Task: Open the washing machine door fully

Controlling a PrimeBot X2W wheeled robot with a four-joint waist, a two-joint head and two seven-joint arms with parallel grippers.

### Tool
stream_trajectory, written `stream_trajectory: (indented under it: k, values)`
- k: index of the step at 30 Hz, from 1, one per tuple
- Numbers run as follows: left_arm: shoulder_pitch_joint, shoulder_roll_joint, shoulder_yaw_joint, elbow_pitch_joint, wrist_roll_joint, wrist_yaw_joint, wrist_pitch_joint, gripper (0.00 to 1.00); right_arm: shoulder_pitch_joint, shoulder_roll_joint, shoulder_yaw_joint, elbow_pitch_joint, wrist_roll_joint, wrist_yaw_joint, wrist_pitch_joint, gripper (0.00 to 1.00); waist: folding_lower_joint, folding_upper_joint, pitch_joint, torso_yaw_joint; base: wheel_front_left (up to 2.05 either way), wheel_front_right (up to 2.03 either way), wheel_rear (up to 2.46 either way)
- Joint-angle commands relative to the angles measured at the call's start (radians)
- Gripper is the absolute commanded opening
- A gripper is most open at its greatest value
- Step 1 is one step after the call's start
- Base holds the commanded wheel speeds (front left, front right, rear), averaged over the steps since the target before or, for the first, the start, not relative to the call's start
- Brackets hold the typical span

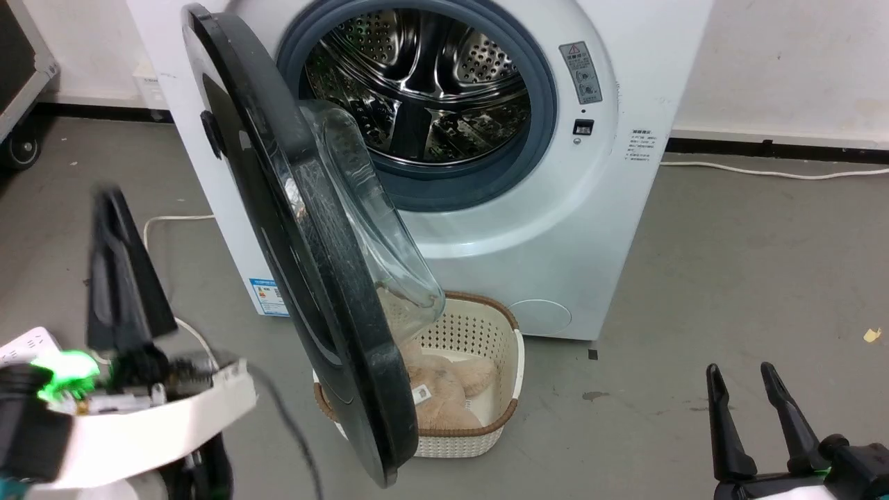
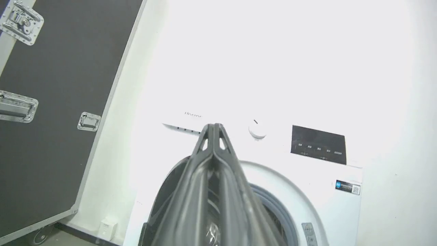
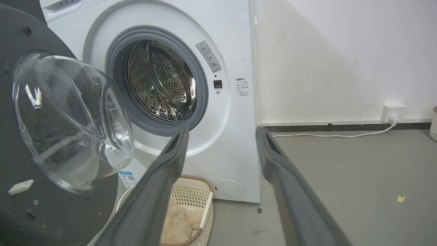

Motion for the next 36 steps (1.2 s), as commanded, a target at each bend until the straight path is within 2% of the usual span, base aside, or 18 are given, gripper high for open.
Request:
stream_trajectory:
  k: [1, 5, 9, 14, 19, 23, 24, 29, 36]
  values:
    - [-0.039, 0.005, -0.02, -0.056, 0.015, 0.0, 0.008, 0.0, -0.012, 0.004, 0.002, -0.001, 0.008, 0.001, 0.001, 1.0, 0.0001, 0.0, 0.0, -0.001, 0.0, 0.0, 0.0]
    - [-0.082, 0.014, -0.088, -0.14, 0.048, -0.011, 0.077, 0.0, -0.019, 0.004, 0.007, -0.002, 0.009, 0.001, 0.003, 1.0, 0.0001, 0.0, 0.001, -0.006, 0.0, 0.0, 0.0]
    - [-0.063, 0.01, -0.218, -0.148, 0.075, -0.03, 0.17, 0.0, -0.022, 0.004, 0.006, 0.0, 0.008, 0.001, 0.002, 1.0, 0.0001, 0.0, 0.003, -0.011, 0.0, 0.0, 0.0]
    - [0.019, 0.003, -0.386, -0.066, 0.051, -0.046, 0.241, 0.0, -0.024, 0.004, 0.007, 0.006, 0.008, 0.001, 0.001, 1.0, 0.0001, 0.0, 0.008, -0.016, 0.0, 0.0, 0.0]
    - [0.092, 0.0, -0.49, 0.089, 0.038, -0.04, 0.268, 0.0, -0.026, 0.004, 0.007, 0.011, 0.008, 0.001, -0.001, 1.0, 0.0001, 0.0, 0.014, -0.016, 0.0, 0.0, 0.0]
    - [0.105, -0.001, -0.512, 0.187, 0.032, -0.024, 0.266, 0.0, -0.03, 0.004, 0.009, 0.013, 0.007, 0.001, -0.002, 1.0, 0.0001, 0.0, 0.02, -0.019, 0.0, 0.0, 0.0]
    - [0.107, -0.002, -0.51, 0.247, 0.022, -0.006, 0.257, 0.0, -0.033, 0.004, 0.01, 0.012, 0.006, 0.001, -0.002, 1.0, 0.0001, 0.0, 0.025, -0.02, 0.0, 0.0, 0.0]
    - [0.091, -0.002, -0.481, 0.363, 0.004, 0.027, 0.207, 0.0, -0.04, 0.004, 0.013, 0.012, 0.003, 0.001, -0.002, 1.0, 0.0001, 0.0, 0.04, -0.021, 0.0, 0.0, 0.0]
    - [0.082, 0.005, -0.441, 0.422, -0.013, 0.042, 0.154, 0.0, -0.038, 0.004, 0.014, 0.018, 0.003, 0.001, -0.003, 1.0, 0.0001, 0.0, 0.041, -0.001, 0.0, 0.0, 0.0]
